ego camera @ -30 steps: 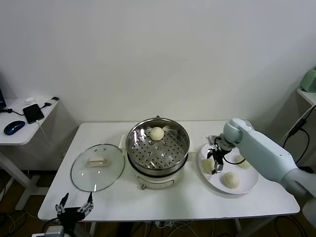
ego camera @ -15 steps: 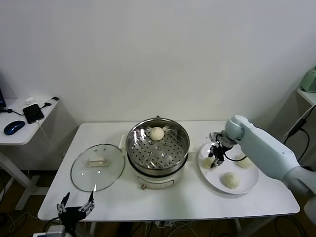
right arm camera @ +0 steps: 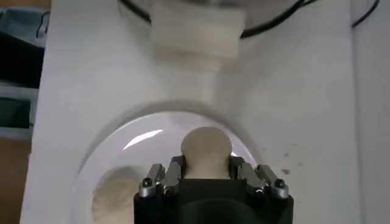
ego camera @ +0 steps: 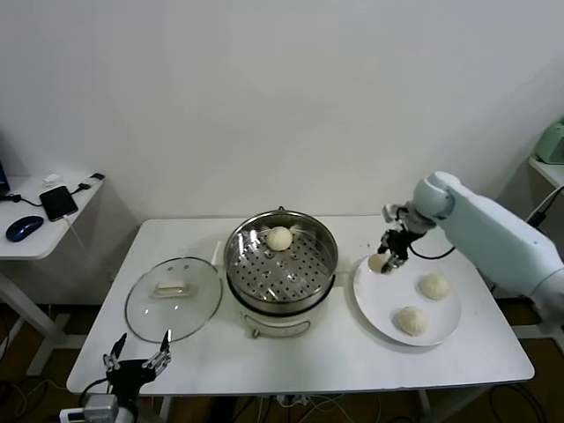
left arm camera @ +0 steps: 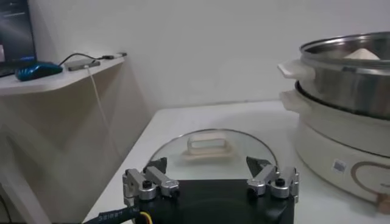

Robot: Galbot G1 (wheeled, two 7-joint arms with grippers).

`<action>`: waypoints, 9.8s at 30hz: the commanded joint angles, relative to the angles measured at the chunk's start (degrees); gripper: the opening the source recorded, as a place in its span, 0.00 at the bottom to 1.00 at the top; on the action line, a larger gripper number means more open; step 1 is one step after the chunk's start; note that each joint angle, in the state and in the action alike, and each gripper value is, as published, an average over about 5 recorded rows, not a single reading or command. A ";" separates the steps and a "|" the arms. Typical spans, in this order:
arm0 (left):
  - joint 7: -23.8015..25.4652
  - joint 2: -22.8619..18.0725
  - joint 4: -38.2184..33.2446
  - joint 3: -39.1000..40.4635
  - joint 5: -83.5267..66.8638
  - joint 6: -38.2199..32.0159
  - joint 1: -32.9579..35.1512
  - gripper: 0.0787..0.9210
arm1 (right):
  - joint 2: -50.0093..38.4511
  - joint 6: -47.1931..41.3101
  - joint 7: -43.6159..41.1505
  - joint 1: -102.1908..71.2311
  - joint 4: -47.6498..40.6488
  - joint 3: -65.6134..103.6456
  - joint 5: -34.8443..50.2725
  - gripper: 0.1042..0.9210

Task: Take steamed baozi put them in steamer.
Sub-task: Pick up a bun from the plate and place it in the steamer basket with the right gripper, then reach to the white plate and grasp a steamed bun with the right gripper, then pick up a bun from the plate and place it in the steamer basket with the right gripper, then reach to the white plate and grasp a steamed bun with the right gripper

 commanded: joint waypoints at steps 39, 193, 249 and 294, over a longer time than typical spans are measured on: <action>1.05 0.79 0.63 -1.18 -3.43 4.42 -4.21 0.88 | 37.57 -25.13 14.66 2.92 -11.17 -17.19 14.33 0.48; 0.29 -1.07 2.48 -5.51 -8.45 0.70 -5.31 0.88 | 22.09 49.01 -7.80 15.61 -3.77 -17.35 14.97 0.51; 0.24 -2.44 1.79 -4.67 -8.50 1.21 -5.80 0.88 | 22.46 42.05 -5.35 6.45 8.13 -7.09 -13.40 0.85; 2.86 -0.08 -0.20 -4.27 -10.83 2.28 -2.88 0.88 | -3.68 22.40 -1.01 -30.66 -10.70 37.05 -34.22 0.88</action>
